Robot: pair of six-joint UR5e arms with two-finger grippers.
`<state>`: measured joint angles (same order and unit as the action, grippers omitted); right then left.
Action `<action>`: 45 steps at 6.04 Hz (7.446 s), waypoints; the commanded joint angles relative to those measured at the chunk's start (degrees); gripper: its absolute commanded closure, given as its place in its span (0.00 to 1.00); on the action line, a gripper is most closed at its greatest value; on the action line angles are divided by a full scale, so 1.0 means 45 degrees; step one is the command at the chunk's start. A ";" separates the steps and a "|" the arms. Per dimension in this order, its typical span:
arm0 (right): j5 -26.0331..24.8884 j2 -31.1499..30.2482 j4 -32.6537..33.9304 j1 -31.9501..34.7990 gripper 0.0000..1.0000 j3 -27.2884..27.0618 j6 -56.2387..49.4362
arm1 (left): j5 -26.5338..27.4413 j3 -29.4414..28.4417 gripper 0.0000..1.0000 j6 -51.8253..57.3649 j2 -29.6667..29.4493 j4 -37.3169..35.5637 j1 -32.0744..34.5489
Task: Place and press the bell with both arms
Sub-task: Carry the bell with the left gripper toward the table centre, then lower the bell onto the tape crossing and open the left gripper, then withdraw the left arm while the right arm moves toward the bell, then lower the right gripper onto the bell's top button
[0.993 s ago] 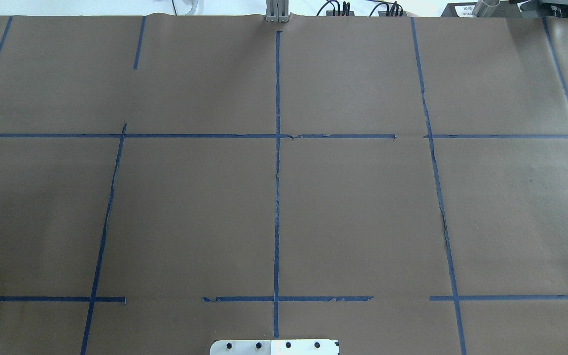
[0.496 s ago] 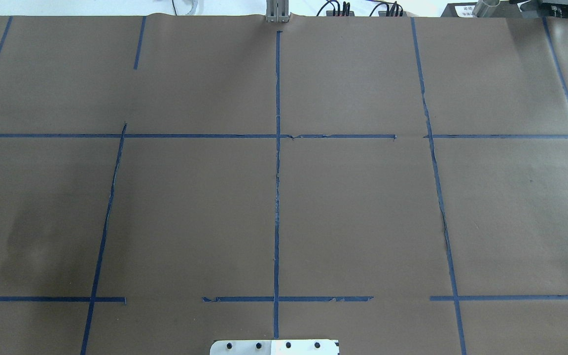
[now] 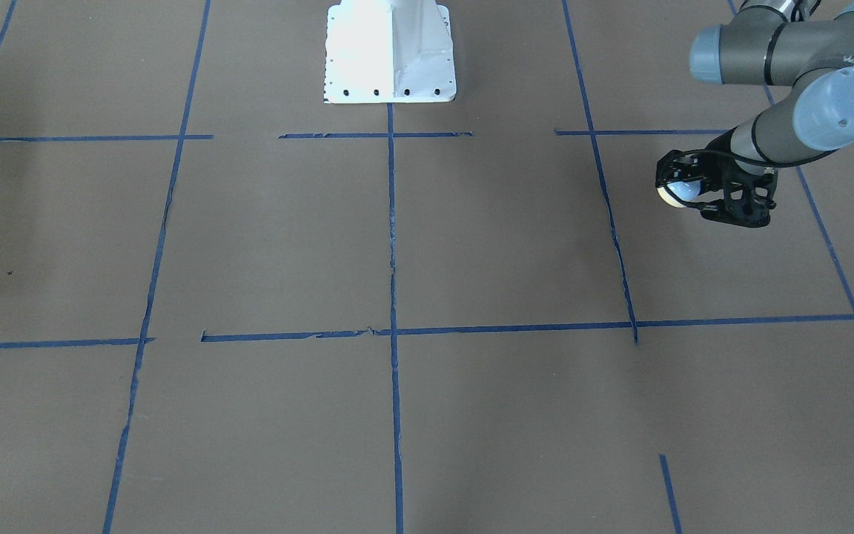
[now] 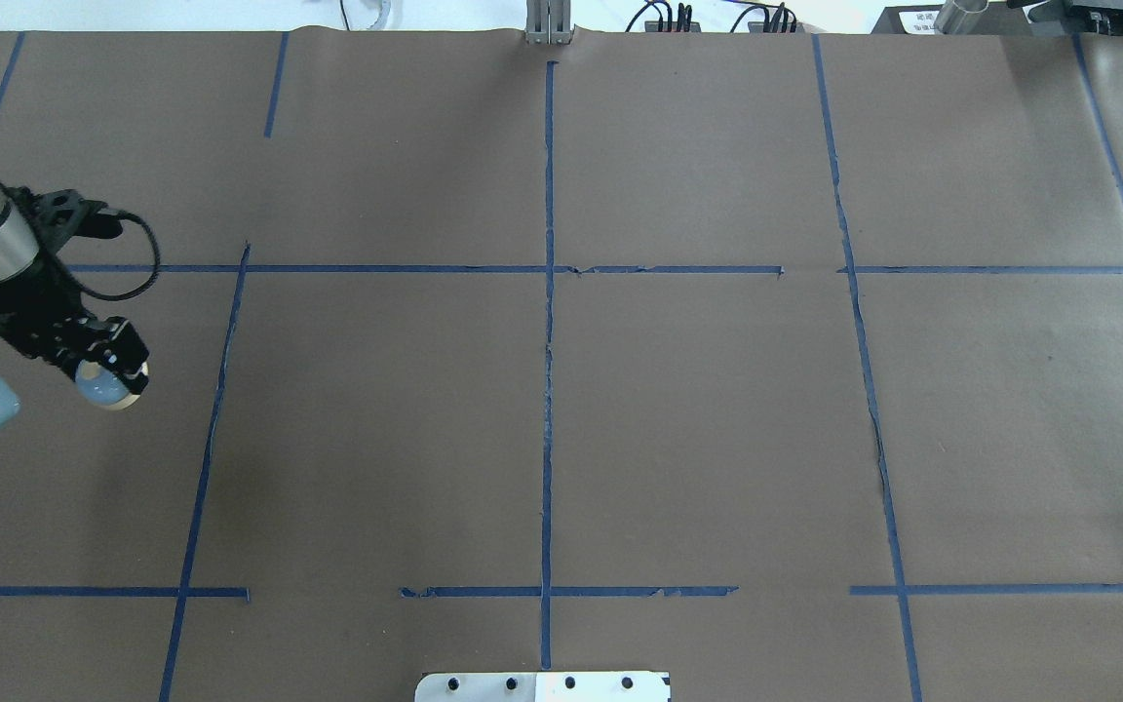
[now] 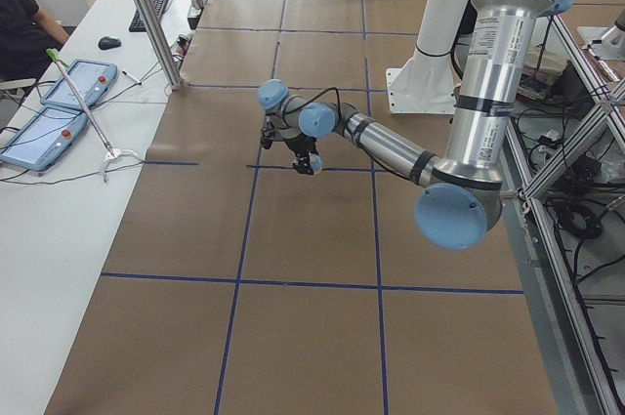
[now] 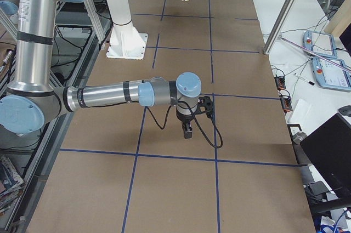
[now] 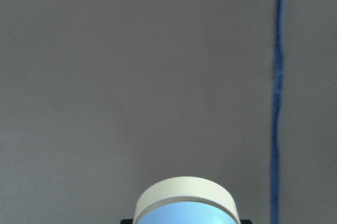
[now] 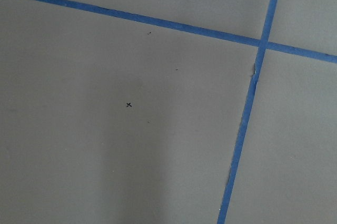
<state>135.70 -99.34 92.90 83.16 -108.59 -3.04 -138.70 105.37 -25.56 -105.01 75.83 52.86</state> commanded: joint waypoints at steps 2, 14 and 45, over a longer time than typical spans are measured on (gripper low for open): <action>-0.0059 0.0006 0.0000 -0.0237 0.00 0.0164 -0.0008 | -0.0018 -0.2483 1.00 -0.1869 -0.4675 -0.1675 -0.1271; 0.0000 0.0006 0.0000 -0.0374 0.00 0.0146 0.0031 | 0.1720 -1.2380 0.50 -0.7074 -1.1390 0.3794 -0.3934; -0.5508 1.3932 -0.0898 -1.1429 1.00 0.7274 1.6926 | 0.1603 0.2872 0.00 0.1031 0.4098 0.3325 0.3468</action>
<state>110.92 -36.66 88.88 31.82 -76.38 73.21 -131.48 117.83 -20.92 -86.63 90.83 68.46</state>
